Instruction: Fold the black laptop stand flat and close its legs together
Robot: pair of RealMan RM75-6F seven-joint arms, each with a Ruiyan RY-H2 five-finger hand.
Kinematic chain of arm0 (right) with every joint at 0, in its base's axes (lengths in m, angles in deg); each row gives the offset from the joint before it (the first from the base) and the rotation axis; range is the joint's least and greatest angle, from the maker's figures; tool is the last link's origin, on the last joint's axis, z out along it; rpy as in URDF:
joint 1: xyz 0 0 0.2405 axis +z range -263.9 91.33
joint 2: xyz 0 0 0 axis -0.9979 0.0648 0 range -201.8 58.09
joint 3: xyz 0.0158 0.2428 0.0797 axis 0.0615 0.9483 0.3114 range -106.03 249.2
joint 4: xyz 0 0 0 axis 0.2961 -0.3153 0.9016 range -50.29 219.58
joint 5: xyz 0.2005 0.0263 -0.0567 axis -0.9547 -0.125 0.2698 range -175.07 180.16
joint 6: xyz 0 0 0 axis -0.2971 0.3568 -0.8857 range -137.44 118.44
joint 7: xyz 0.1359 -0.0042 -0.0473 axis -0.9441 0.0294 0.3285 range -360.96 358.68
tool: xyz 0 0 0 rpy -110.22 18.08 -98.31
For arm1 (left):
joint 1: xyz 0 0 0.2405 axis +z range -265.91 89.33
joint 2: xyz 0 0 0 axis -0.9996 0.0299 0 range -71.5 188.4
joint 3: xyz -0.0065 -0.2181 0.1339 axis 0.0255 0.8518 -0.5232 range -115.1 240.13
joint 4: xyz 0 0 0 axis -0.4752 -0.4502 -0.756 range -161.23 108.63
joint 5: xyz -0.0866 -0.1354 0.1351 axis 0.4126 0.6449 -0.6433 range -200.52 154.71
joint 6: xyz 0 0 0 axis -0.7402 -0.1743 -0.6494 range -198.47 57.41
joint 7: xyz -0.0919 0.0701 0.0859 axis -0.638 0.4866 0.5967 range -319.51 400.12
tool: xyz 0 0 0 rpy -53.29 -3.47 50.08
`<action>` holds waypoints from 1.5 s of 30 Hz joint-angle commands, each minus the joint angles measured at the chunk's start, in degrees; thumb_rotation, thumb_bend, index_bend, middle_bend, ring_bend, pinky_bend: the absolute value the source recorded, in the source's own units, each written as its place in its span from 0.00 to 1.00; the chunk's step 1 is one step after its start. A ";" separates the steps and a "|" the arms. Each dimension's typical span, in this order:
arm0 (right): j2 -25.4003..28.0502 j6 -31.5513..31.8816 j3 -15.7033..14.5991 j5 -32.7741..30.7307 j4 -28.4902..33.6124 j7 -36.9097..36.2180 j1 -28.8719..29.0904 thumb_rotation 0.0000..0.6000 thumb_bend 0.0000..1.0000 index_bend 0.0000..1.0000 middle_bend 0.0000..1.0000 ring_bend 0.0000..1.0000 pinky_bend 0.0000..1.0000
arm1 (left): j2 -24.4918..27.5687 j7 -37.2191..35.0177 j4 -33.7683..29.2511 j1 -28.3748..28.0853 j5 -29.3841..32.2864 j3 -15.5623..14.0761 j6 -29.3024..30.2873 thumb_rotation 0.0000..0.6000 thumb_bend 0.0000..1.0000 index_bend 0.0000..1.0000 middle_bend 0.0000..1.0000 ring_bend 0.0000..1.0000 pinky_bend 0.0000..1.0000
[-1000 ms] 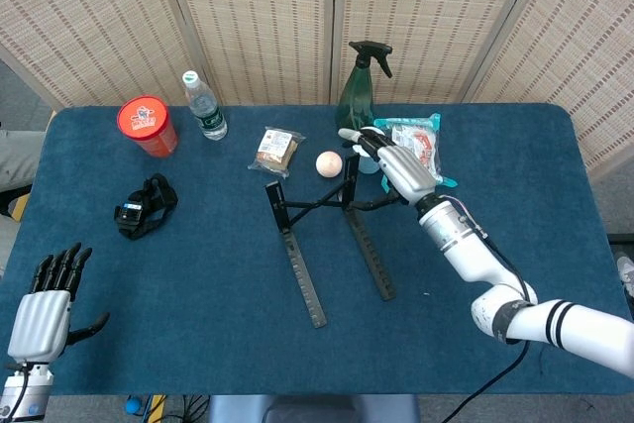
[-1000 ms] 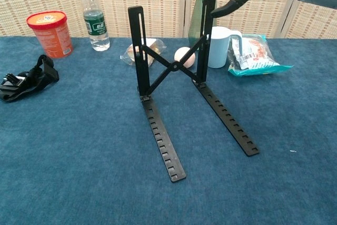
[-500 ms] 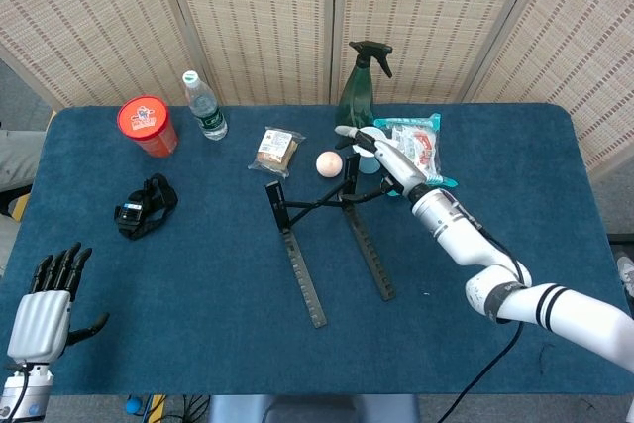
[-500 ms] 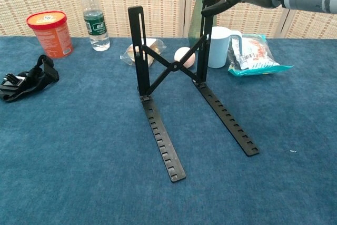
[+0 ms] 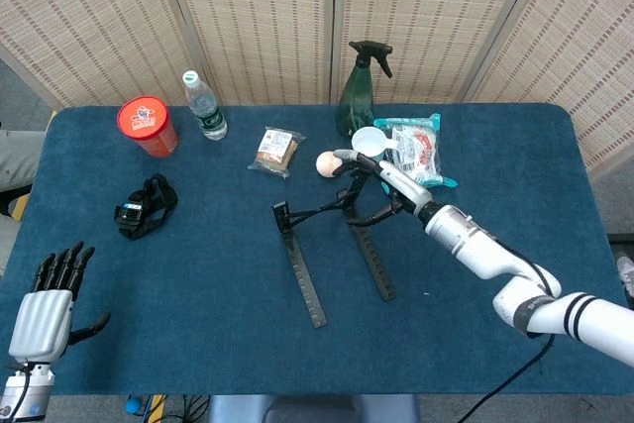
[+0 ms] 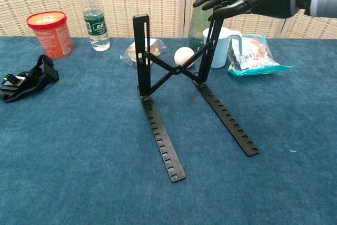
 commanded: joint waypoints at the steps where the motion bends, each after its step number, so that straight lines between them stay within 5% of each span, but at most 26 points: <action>1: 4.17 5.80 -3.70 4.71 2.58 -4.61 -2.46 1.00 0.00 0.13 0.27 0.13 0.19 | 0.07 0.11 -0.14 -0.09 -0.15 0.05 0.02 1.00 0.15 0.02 0.00 0.00 0.00; 12: 11.04 13.40 -7.59 6.73 6.89 -0.26 -5.78 1.00 0.00 0.13 0.26 0.13 0.19 | 1.71 1.71 -0.87 -3.09 -1.21 0.99 -3.23 1.00 0.15 0.02 0.00 0.00 0.00; 22: 10.67 10.84 -9.24 4.12 10.51 32.92 -7.49 1.00 0.00 0.13 0.26 0.13 0.19 | 3.87 -1.70 0.74 -11.15 -0.94 4.17 -12.54 1.00 0.15 0.02 0.00 0.00 0.00; 31: 3.88 11.37 -10.83 4.74 7.97 59.08 -8.84 1.00 0.00 0.03 0.17 0.06 0.17 | 1.61 -5.47 5.47 -18.74 -0.95 6.58 -19.67 1.00 0.15 0.02 0.00 0.00 0.00; 45: -8.04 16.37 -12.33 8.65 -4.56 76.81 -9.70 1.00 0.00 0.00 0.09 0.00 0.09 | -5.91 -11.47 15.40 -28.08 -0.47 7.61 -27.32 1.00 0.15 0.02 0.00 0.00 0.00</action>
